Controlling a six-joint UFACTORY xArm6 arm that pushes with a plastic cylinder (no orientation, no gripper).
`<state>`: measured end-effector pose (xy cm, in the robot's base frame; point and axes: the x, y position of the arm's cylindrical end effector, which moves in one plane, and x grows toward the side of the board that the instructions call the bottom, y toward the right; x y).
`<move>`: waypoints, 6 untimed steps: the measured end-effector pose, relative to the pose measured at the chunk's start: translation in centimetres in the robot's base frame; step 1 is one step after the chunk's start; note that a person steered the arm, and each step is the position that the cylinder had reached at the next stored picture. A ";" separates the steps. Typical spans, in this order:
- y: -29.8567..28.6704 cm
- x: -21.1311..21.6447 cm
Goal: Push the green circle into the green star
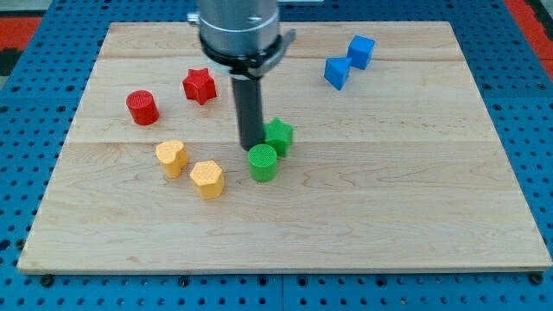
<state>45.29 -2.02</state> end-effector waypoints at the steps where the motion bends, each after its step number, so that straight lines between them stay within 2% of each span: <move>1: 3.4 2.2; 2: 8.6 5.8; 3: 5.8 12.3; 4: -0.2 10.2; 5: 3.9 6.5; 6: 5.3 2.2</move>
